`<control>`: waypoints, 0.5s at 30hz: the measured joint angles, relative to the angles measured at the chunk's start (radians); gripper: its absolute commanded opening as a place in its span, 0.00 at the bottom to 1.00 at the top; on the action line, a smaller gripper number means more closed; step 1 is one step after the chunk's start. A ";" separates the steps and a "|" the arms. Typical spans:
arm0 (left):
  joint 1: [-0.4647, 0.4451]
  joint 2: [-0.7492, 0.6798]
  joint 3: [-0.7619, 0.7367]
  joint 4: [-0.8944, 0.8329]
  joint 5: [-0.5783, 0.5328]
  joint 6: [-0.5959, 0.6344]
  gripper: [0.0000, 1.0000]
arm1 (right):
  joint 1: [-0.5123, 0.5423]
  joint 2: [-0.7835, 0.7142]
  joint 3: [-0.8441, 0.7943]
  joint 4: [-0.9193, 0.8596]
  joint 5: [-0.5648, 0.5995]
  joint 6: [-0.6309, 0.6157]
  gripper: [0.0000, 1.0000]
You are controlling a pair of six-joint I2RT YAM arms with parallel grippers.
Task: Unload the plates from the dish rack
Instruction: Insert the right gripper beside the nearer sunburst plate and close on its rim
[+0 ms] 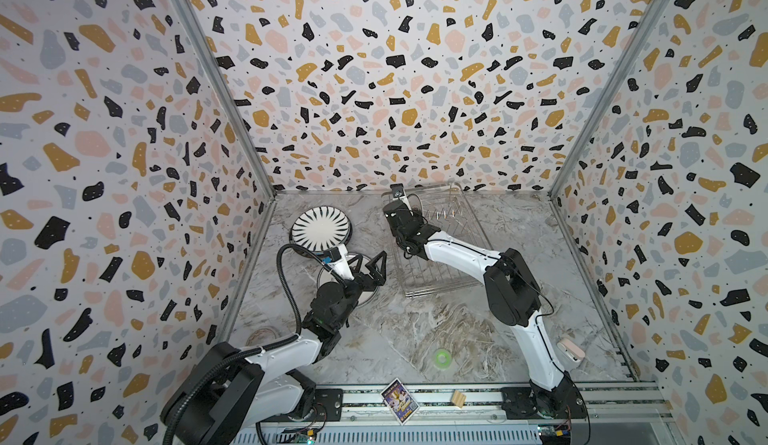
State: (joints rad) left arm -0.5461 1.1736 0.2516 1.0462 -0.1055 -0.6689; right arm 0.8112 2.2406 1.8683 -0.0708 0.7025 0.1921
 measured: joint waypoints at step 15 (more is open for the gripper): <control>0.000 -0.102 -0.039 -0.047 -0.071 0.001 1.00 | 0.051 -0.005 0.022 0.042 0.117 -0.131 0.09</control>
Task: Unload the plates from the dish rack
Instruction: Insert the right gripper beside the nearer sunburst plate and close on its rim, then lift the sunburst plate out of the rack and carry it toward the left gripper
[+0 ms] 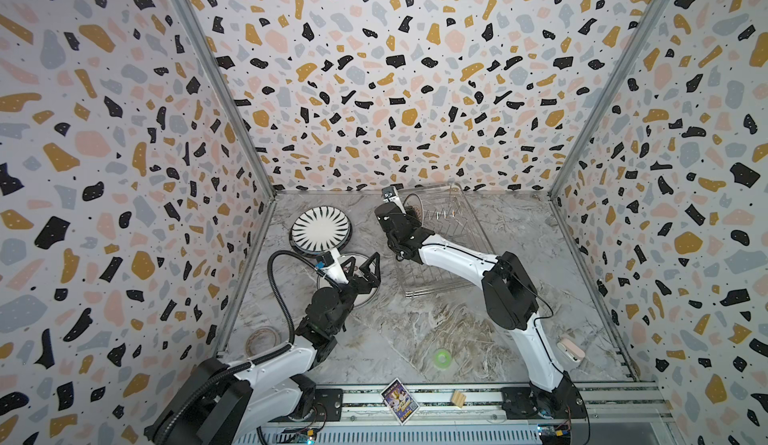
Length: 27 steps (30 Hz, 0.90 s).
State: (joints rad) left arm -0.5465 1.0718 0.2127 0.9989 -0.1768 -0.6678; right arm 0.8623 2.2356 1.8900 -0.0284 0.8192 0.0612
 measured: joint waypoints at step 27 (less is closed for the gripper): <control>0.000 -0.010 -0.009 -0.007 0.026 0.004 1.00 | 0.056 -0.448 -0.431 0.207 -0.013 -0.091 0.02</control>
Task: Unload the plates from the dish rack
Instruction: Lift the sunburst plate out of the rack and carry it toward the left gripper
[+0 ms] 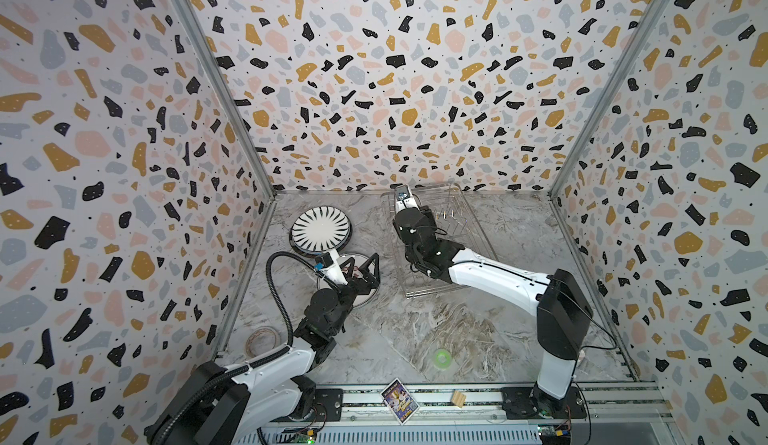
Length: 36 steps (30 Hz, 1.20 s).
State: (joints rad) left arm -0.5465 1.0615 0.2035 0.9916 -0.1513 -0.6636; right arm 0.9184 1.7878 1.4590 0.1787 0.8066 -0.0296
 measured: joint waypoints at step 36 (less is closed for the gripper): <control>-0.062 -0.142 -0.153 0.100 0.294 -0.079 0.22 | -0.159 -0.628 -0.806 0.374 -1.093 0.369 0.02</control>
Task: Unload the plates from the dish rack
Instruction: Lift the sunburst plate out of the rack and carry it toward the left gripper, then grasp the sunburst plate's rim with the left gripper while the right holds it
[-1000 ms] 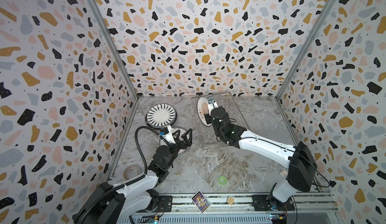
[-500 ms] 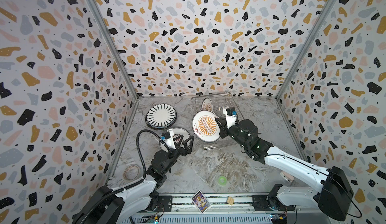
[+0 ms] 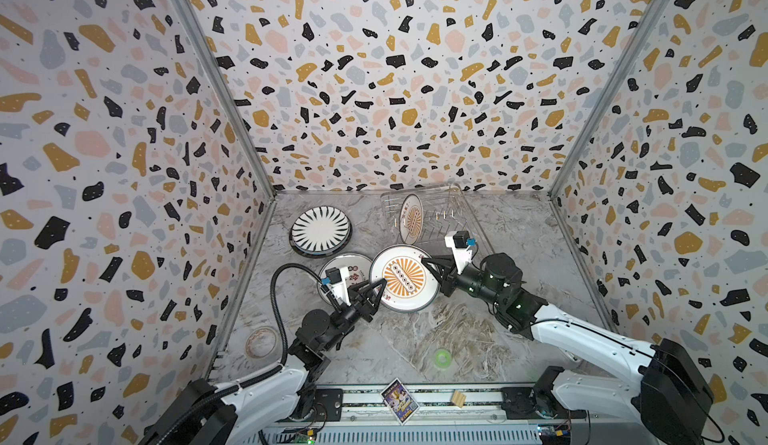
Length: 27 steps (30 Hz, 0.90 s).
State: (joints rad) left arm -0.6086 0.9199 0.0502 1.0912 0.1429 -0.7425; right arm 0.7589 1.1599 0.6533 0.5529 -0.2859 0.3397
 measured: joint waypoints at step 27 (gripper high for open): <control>-0.003 -0.107 -0.033 -0.119 0.006 -0.055 0.00 | -0.036 0.123 -0.021 0.122 -0.088 -0.005 0.61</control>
State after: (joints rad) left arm -0.6113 0.8131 0.0174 0.9726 0.1486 -0.7975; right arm 0.7231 1.2827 0.6323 0.6750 -0.3737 0.3347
